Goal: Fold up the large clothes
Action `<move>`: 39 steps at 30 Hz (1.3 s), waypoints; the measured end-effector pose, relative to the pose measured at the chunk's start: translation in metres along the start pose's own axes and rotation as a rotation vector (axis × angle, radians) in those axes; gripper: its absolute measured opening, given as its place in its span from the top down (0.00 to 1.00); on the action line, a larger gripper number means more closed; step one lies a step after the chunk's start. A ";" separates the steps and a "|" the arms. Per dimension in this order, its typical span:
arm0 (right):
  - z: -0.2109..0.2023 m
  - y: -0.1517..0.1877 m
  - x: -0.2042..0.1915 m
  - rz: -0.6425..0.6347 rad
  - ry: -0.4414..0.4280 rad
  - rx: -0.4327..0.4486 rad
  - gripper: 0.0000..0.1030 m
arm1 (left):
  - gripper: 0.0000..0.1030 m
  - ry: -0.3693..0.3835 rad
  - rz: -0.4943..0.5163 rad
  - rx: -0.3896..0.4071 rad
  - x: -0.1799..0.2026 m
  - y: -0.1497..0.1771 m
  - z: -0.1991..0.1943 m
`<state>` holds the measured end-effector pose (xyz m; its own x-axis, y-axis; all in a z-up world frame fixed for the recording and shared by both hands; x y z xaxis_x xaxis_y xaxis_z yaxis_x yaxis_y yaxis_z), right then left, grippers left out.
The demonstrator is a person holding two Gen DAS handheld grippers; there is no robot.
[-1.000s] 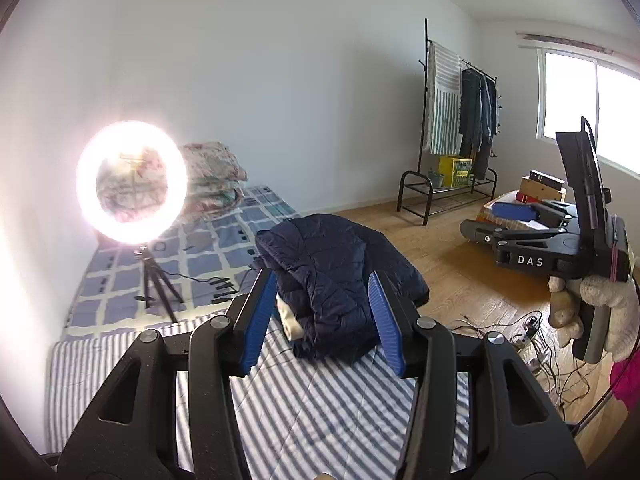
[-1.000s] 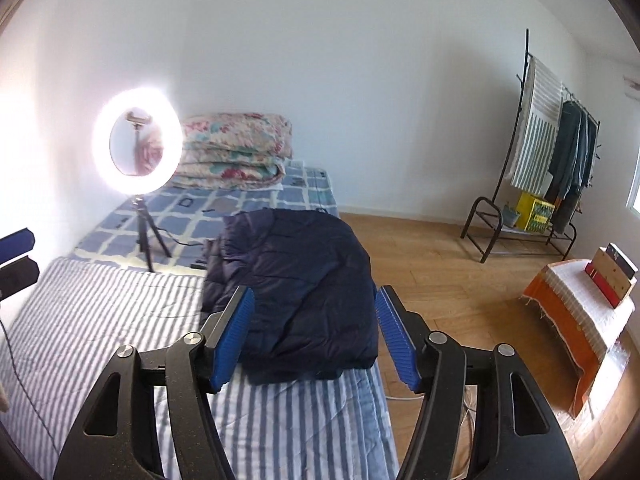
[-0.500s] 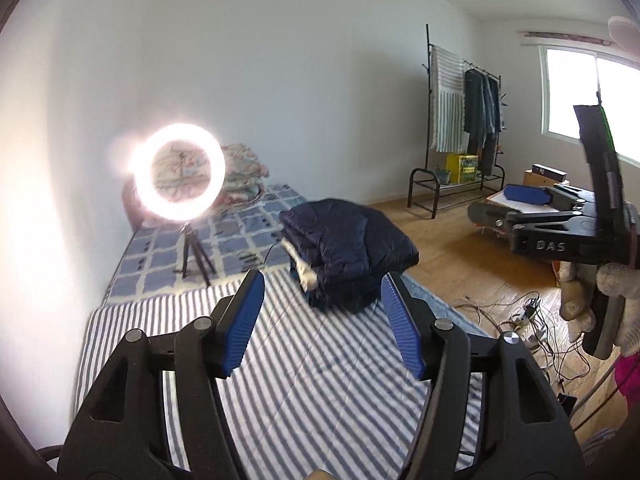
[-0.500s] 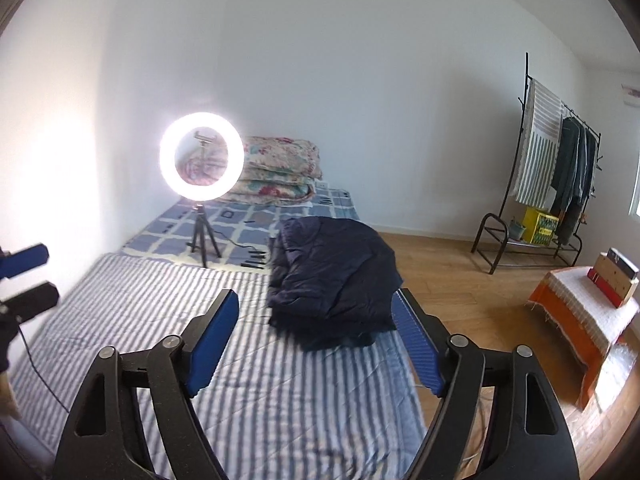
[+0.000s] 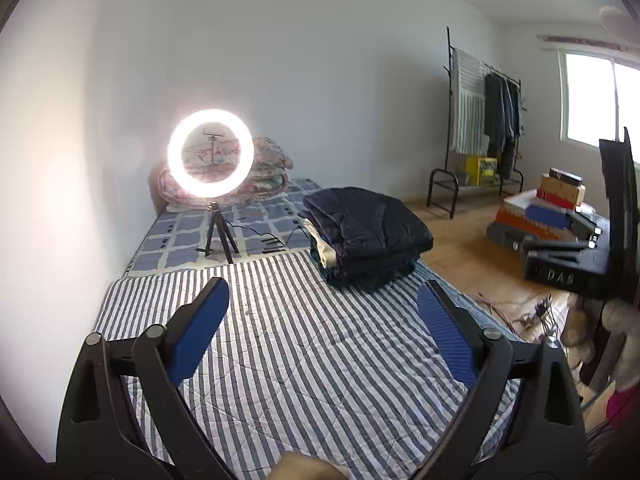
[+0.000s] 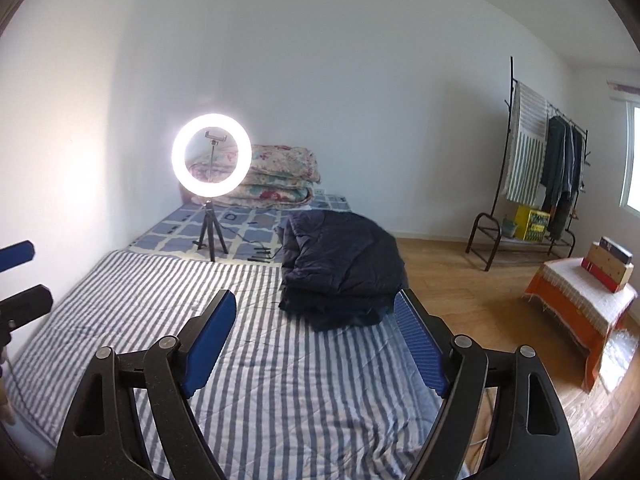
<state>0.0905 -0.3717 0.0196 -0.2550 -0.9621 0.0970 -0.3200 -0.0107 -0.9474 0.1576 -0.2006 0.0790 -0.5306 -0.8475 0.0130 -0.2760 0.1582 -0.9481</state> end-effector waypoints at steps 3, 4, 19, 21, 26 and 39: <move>0.002 0.010 -0.003 0.004 0.017 -0.001 0.21 | 0.00 -0.026 -0.028 0.014 -0.007 0.008 0.001; 0.005 0.014 -0.005 -0.002 0.028 -0.003 0.21 | 0.00 -0.030 -0.019 0.003 -0.007 0.011 0.004; 0.014 0.050 -0.011 -0.006 0.082 -0.081 0.21 | 0.00 -0.084 0.030 -0.090 -0.008 0.047 0.025; 0.014 0.052 -0.010 -0.009 0.096 -0.085 0.21 | 0.00 -0.083 0.032 -0.091 -0.008 0.048 0.027; 0.015 0.053 -0.003 0.010 0.095 -0.095 0.21 | 0.00 -0.081 0.043 -0.091 -0.005 0.049 0.028; 0.016 0.053 0.004 0.047 0.105 -0.103 0.21 | 0.00 -0.080 0.066 -0.093 -0.001 0.053 0.029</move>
<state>0.0872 -0.3804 -0.0351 -0.3647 -0.9268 0.0896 -0.3958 0.0672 -0.9159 0.1668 -0.2056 0.0197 -0.4859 -0.8706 -0.0774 -0.3174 0.2583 -0.9124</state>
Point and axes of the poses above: each gripper's, at about its wrist camera, not at the fingertips, and z roughly the way its jaws point, x to its right, y to its underside, the point moved 2 cm from there along z, roughly the way its jaws point, and after that the axes turned 4 degrees about x, right-handed, at the moved point
